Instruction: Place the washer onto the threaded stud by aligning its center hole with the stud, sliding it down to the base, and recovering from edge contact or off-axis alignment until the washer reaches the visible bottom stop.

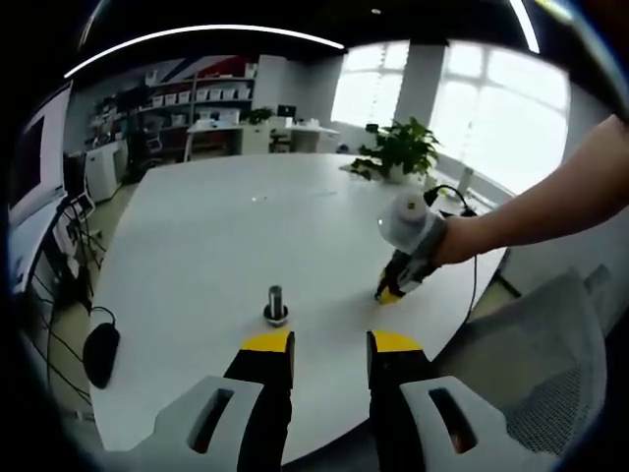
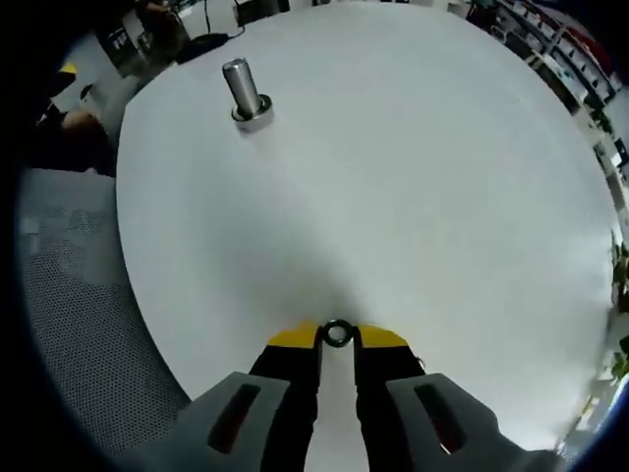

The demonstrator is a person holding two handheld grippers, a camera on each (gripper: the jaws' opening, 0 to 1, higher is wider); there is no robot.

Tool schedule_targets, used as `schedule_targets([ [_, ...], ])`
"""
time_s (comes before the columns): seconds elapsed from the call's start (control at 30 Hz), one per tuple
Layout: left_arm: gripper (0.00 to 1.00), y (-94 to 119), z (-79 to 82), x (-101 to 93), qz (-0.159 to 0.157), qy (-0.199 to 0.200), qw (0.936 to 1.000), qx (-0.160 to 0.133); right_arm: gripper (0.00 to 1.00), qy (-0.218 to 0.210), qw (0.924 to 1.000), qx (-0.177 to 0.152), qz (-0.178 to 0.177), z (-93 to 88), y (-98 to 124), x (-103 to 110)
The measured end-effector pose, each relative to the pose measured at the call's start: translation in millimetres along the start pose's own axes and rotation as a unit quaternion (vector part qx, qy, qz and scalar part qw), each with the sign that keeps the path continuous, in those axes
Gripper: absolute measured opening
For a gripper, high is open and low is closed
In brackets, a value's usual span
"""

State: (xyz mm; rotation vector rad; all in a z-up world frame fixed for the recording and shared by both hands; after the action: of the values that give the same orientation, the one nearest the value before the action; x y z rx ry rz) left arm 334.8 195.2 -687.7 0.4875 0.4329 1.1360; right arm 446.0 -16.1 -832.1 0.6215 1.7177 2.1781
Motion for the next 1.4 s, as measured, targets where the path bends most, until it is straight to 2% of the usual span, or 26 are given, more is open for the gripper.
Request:
schedule_targets([
  [0.17, 0.27, 0.5, -0.3, 0.0, 0.001, -0.001, 1.0, 0.0, 0.15, 0.014, 0.9996, 0.024, -0.004, 1.7, -0.2, 1.9],
  [0.3, 0.27, 0.7, 0.0, 0.7, 0.003, -0.001, 1.0, -0.001, 0.15, 0.021, 0.9994, 0.025, -0.013, 0.7, -0.2, 3.2],
  [0.4, 0.27, 0.8, 0.4, 0.8, 0.003, 0.0, 1.0, -0.002, 0.15, 0.024, 0.9994, 0.009, -0.022, -1.5, 0.9, 3.5],
  [0.5, 0.28, 0.1, -0.2, 0.1, 0.001, -0.001, 1.0, -0.001, 0.14, -0.005, 0.9995, -0.026, -0.019, -4.7, 2.1, 2.4],
  [0.57, 0.28, 0.2, -0.1, -0.2, 0.002, -0.002, 1.0, -0.001, 0.14, -0.024, 0.9989, -0.037, -0.011, -7.9, 2.1, 0.4],
  [0.83, 0.28, 0.4, -0.9, -0.8, 0.001, -0.005, 1.0, 0.002, 0.14, -0.015, 0.9995, -0.028, -0.008, -16.2, 4.5, 8.0],
  [1.03, 0.28, 0.5, -1.4, -0.9, 0.002, -0.007, 1.0, 0.003, 0.14, -0.035, 0.9978, -0.055, -0.009, -20.6, 14.5, 6.3],
  [1.23, 0.28, 0.0, -1.7, -2.8, -0.002, -0.012, 0.9999, 0.005, 0.14, -0.043, 0.9948, -0.09, -0.02, -18.0, 35.5, 0.0],
  [1.4, 0.28, -0.6, -2.7, -4.5, -0.004, -0.017, 0.9998, 0.008, 0.14, -0.076, 0.9918, -0.101, -0.02, -31.6, 44.3, -8.3],
])
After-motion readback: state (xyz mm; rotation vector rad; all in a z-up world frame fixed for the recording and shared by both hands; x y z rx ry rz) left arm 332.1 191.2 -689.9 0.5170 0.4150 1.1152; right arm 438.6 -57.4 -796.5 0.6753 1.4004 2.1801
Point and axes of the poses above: the point that each gripper's makers call its tool centre point, and the gripper's own axes: y roughly backward along the fingers, x roughly to its left, z roughly out of its top, the point moved 4 cm from there along y, roughly backward along the fingers, and after that the axes turned 11 degrees about z, right-handed, at the moved point
